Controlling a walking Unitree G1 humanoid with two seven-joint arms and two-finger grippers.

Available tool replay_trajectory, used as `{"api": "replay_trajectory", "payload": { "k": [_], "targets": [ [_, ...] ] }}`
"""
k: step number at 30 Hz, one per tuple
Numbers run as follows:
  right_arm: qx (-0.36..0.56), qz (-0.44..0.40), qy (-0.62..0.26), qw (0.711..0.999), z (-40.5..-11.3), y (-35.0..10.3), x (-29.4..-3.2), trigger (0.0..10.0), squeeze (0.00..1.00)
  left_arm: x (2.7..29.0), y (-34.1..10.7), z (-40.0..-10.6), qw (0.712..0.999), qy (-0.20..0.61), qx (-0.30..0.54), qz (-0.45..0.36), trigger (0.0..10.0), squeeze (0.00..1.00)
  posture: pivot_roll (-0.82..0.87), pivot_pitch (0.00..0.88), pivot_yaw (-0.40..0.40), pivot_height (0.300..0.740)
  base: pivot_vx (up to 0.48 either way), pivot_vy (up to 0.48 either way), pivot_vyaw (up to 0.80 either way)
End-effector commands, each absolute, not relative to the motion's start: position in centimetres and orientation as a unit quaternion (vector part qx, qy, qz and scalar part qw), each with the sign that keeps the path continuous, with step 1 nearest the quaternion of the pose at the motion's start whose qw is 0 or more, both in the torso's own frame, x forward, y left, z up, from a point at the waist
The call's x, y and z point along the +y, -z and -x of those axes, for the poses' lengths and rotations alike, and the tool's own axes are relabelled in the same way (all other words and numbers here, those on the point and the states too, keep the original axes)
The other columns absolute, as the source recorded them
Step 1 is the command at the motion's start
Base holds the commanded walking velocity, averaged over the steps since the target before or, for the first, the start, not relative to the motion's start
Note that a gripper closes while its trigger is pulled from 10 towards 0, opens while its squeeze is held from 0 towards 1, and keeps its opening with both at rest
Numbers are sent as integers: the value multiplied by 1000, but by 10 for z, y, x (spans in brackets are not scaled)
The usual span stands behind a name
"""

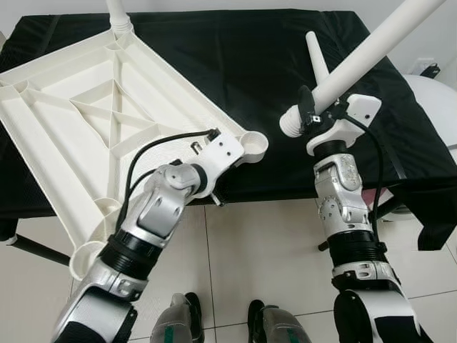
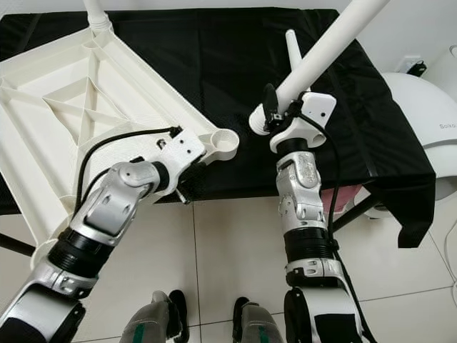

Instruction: Building children table

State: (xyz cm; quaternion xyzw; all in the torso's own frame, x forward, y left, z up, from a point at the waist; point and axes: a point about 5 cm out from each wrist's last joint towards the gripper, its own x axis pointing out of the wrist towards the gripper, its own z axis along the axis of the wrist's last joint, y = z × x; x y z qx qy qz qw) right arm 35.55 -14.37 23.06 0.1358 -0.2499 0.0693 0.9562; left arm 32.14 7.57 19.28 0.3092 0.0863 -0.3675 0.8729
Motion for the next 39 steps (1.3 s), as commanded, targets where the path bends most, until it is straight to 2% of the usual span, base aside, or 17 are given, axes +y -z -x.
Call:
{"api": "replay_trajectory", "payload": {
  "k": [1, 8, 12, 17, 30, 39],
  "targets": [
    [-258, -130, -73, 955, -356, -234, -144, 10000, 0, 75, -181, -316, 857, 385, 102, -327, 10000, 0, -53, 175, 7, 740, 0, 0, 0],
    [-259, -128, -74, 955, -356, -234, -144, 10000, 0, 76, -178, -308, 835, 421, 96, -341, 10000, 0, -55, 171, 8, 740, 0, 0, 0],
    [-259, -127, -74, 955, -355, -234, -145, 10000, 0, 79, -170, -296, 802, 469, 97, -357, 10000, 0, -57, 169, 11, 740, 0, 0, 0],
    [-260, -127, -75, 954, -355, -234, -145, 10000, 0, 80, -163, -289, 776, 502, 97, -370, 10000, 0, -56, 173, 13, 740, 0, 0, 0],
    [-261, -126, -72, 954, -355, -235, -148, 10000, 0, 78, -166, -292, 750, 525, 76, -396, 10000, 0, -55, 190, 14, 740, 0, 0, 0],
    [-265, -126, -69, 954, -354, -237, -149, 10000, 0, 71, -177, -312, 726, 529, 45, -436, 10000, 0, -70, 199, 23, 740, 0, 0, 0]
  ]
}}
